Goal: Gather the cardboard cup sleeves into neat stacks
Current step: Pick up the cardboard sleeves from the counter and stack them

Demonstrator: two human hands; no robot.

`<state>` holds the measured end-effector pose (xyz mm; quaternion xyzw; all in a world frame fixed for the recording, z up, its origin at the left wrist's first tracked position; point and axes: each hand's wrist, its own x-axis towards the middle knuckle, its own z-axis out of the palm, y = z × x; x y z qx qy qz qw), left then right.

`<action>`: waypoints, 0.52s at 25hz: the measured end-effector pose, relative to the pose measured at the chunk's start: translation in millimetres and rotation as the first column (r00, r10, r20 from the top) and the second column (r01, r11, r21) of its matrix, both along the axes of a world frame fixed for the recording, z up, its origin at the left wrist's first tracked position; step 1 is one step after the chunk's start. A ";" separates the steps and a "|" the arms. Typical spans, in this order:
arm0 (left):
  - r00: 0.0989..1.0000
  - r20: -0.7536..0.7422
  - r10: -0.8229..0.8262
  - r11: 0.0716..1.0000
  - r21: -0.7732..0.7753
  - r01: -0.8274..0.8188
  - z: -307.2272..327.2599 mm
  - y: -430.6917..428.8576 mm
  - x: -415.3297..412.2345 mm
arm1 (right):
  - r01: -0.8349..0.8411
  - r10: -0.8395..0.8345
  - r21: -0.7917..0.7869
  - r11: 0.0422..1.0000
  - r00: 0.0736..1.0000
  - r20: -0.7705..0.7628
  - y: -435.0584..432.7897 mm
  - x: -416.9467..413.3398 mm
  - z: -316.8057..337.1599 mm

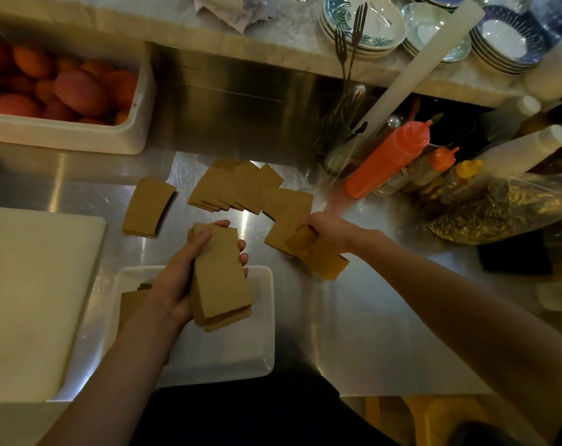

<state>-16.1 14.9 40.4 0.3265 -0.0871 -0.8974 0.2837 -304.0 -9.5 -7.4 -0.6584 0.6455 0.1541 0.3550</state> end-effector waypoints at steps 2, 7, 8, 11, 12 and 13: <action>1.000 0.012 0.010 1.000 -0.003 -0.010 0.6 1.4 2.5 | 0.050 -0.051 0.018 0.999 0.998 0.047 -10.2 4.0 5.4; 0.999 0.008 0.047 0.999 -0.016 -0.046 1.4 1.3 8.9 | -0.169 0.173 0.059 0.984 0.982 -0.081 -29.0 23.8 0.4; 0.998 0.003 0.057 0.998 -0.021 -0.057 1.4 0.5 10.4 | -0.261 0.263 0.038 0.965 0.960 -0.093 -31.0 26.5 -3.7; 0.997 -0.020 0.076 0.997 -0.023 -0.076 0.4 -1.1 13.8 | -0.374 0.365 -0.067 0.925 0.923 -0.122 -29.5 34.3 -5.0; 0.997 -0.023 0.080 0.997 -0.019 -0.080 -0.7 -1.4 14.2 | -0.409 0.389 -0.102 0.907 0.905 -0.171 -29.8 36.2 -4.4; 0.996 -0.021 0.082 0.996 -0.014 -0.082 -2.2 -1.3 14.4 | -0.427 0.399 -0.118 0.896 0.894 -0.203 -30.0 36.2 -6.8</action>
